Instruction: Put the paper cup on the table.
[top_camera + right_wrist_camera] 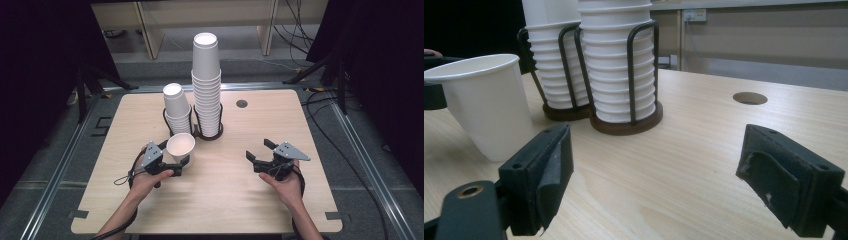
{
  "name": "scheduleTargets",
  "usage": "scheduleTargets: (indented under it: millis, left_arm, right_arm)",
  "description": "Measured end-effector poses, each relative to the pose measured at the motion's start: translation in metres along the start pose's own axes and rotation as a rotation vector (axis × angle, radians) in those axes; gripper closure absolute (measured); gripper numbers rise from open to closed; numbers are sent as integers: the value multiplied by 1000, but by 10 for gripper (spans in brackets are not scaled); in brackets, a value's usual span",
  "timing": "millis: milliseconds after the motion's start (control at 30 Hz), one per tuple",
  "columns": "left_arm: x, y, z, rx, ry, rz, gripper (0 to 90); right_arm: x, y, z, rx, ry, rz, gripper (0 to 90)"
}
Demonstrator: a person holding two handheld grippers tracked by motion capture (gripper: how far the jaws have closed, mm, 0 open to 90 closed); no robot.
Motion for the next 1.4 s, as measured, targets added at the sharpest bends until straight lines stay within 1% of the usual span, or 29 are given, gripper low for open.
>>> scheduleTargets:
  millis: [67,100,133,167,200,233,267,300,367,433,467,633,667,700,733,767,800,833,867,900,933,967,1000,1033,1200,1267,1300,1367,1400]
  left_arm:
    - [1,0,0,6,6,2,11]
    - [1,3,2,-18,11,-9,8]
    - [1,3,2,-14,20,-7,1]
    - [0,2,1,10,15,-4,0]
    - [0,3,1,13,13,-3,0]
    - [1,6,3,-11,34,-15,0]
    - [0,5,1,14,20,-11,0]
    - [0,8,2,14,38,-15,0]
    - [0,9,2,19,42,-16,0]
    - [0,13,4,4,46,-24,0]
    - [0,14,3,22,44,-19,0]
    - [-1,25,7,20,48,-31,0]
    - [-2,26,7,38,33,-27,0]
    - [-2,29,9,19,48,-38,0]
    - [-2,29,9,42,42,-31,0]
    - [-2,29,9,42,42,-31,0]
    - [-3,32,11,21,48,-43,0]
    - [-4,32,11,45,48,-37,0]
    - [-5,36,13,24,52,-52,0]
    - [-5,36,13,24,52,-52,0]
    - [-6,36,13,48,48,-44,0]
    - [-6,39,15,27,49,-55,0]
    - [-7,39,15,48,47,-49,0]
    - [-7,41,17,35,48,-55,0]
    - [-9,48,24,27,59,-69,0]
    - [-10,50,26,39,59,-74,0]
    - [-12,53,30,25,57,-83,0]
    - [-13,53,32,28,59,-87,0]
    - [-13,55,34,12,68,-97,0]
  right_arm:
    - [1,1,0,-9,5,10,149]
    - [-1,0,1,-9,-10,-5,150]
    - [0,1,0,-7,4,11,150]
    - [0,1,0,-7,4,11,150]
    - [0,0,0,6,-5,-2,149]
    - [0,0,0,6,1,2,150]
    - [0,0,0,6,1,2,150]
    - [1,1,0,3,5,6,150]
    - [1,0,0,6,4,3,149]
    - [0,0,0,6,1,3,150]
    - [1,1,0,2,5,5,150]
    - [0,0,1,-1,-5,1,150]
    - [0,1,1,-9,-5,7,150]
    - [0,1,1,-10,-5,7,149]
    - [0,-1,0,15,-9,12,150]
    - [0,-1,0,15,-9,12,150]
    - [0,0,1,11,-9,11,150]
    - [0,0,1,11,-8,8,150]
    - [0,1,1,-9,-4,9,150]
    - [0,1,1,-9,-4,9,150]
    - [0,0,2,-6,-15,10,149]
    - [0,0,2,-6,-15,10,149]
    - [1,0,2,-5,-8,15,150]
    - [1,0,2,-4,6,12,149]
    - [-1,0,3,-5,-29,-4,150]
    - [0,-1,3,-1,-2,4,150]
    - [0,-1,3,-5,-4,7,150]
    - [0,-2,4,-7,-15,5,150]
    - [2,-1,5,-12,1,22,150]
Point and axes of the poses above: each handheld gripper's, and its own axes: y roughly backward along the jaws, z roughly out of its underside, x roughly to its right, the point moved 5 cm from there along -y, roughly forward along the jaws, and after that the axes turned 14 degrees about -x, right-handed, at the moved point
